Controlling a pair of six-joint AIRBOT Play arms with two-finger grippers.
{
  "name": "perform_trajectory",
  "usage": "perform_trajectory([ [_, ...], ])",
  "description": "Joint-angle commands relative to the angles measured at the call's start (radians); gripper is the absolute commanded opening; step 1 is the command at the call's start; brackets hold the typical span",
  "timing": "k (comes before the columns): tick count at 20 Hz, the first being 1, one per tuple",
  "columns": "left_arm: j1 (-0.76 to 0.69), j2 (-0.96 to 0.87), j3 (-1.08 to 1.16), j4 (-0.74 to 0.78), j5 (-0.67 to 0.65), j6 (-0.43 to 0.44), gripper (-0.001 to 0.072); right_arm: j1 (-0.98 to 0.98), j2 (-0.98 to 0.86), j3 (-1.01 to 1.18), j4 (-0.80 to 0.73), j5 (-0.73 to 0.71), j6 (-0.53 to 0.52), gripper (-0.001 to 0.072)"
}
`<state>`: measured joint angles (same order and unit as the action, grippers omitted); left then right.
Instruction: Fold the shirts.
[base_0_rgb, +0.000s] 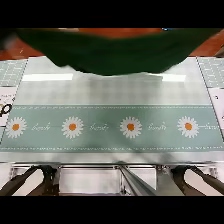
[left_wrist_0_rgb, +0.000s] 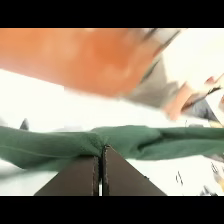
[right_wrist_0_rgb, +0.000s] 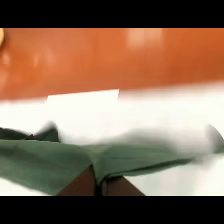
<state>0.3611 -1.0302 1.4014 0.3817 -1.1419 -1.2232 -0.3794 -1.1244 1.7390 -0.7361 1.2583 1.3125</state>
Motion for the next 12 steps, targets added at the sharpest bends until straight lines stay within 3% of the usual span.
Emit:
perform_trajectory([
  [1, 0.011, 0.066, 0.299, 0.034, 0.004, -0.066, 0.0017, 0.003, 0.108, 0.209, -0.018, -0.016, 0.029, 0.0024],
  [4, 0.065, 0.181, 0.422, 0.168, -0.012, -0.092, 0.0017, 0.003, 0.231, 0.238, -0.098, -0.014, 0.047, 0.0024],
  [7, 0.130, 0.333, 0.447, 0.405, -0.065, -0.125, 0.0017, 0.003, 0.348, 0.238, -0.193, 0.018, 0.065, 0.0024],
  [8, 0.125, 0.388, 0.447, 0.513, -0.068, -0.174, 0.0017, 0.003, 0.378, 0.238, -0.203, 0.034, 0.066, 0.0025],
  [12, -0.106, 0.549, 0.447, 0.764, -0.070, -0.215, 0.0017, 0.003, 0.489, 0.237, -0.293, 0.136, 0.105, 0.0025],
])
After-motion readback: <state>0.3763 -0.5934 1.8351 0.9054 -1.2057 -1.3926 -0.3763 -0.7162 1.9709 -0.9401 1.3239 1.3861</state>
